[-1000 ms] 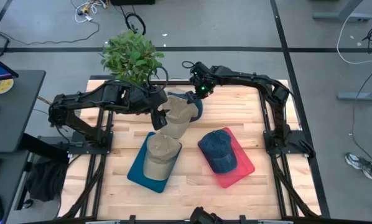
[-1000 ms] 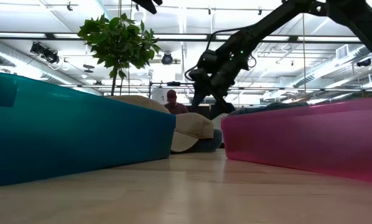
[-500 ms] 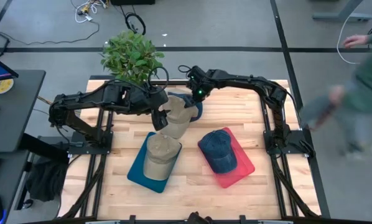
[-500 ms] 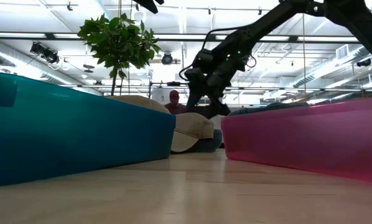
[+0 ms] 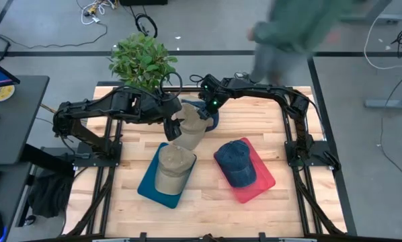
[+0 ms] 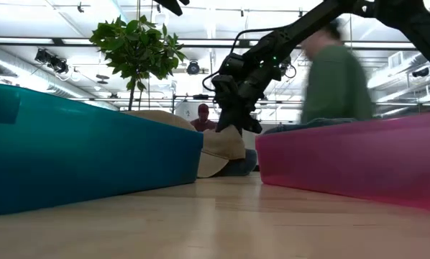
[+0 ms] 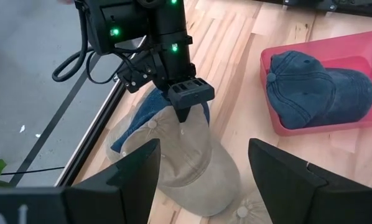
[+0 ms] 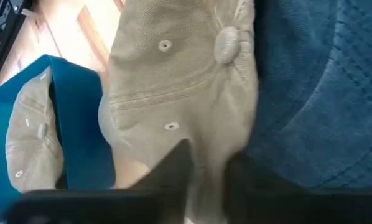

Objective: Pick & Place hat
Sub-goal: Put the brown cap into the red bin

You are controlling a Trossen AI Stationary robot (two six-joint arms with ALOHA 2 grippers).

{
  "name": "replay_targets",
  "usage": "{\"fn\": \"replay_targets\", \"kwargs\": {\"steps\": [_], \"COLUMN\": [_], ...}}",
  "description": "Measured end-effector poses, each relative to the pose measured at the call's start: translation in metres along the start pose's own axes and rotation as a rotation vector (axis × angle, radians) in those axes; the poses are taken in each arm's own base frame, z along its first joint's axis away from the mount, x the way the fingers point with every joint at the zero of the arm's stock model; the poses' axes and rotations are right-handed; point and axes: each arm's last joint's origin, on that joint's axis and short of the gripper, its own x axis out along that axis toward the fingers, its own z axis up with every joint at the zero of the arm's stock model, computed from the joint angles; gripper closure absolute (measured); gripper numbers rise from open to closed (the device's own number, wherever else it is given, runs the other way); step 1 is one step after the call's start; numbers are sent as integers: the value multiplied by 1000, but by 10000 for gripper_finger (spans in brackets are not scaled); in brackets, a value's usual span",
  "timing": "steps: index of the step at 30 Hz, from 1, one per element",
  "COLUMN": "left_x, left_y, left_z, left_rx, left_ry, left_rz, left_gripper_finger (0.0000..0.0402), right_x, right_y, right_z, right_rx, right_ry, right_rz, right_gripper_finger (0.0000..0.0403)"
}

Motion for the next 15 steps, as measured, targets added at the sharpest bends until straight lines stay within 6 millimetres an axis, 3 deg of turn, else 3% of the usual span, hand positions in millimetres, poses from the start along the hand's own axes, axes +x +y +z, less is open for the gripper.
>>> {"fn": "replay_targets", "kwargs": {"steps": [3,8,15], "left_x": [0,0,0], "left_y": [0,0,0], "left_z": [0,0,0], "left_rx": [0,0,1], "left_ry": [0,1,2], "left_rz": [0,0,0], "left_gripper_finger": [154,154,154], "right_x": [0,-13,-50], "right_y": [0,7,30], "right_z": [0,1,3], "right_rx": [-2,-18,-135], "right_ry": [-1,-30,-129], "right_rz": [1,10,80], "right_gripper_finger": [391,391,398]}}
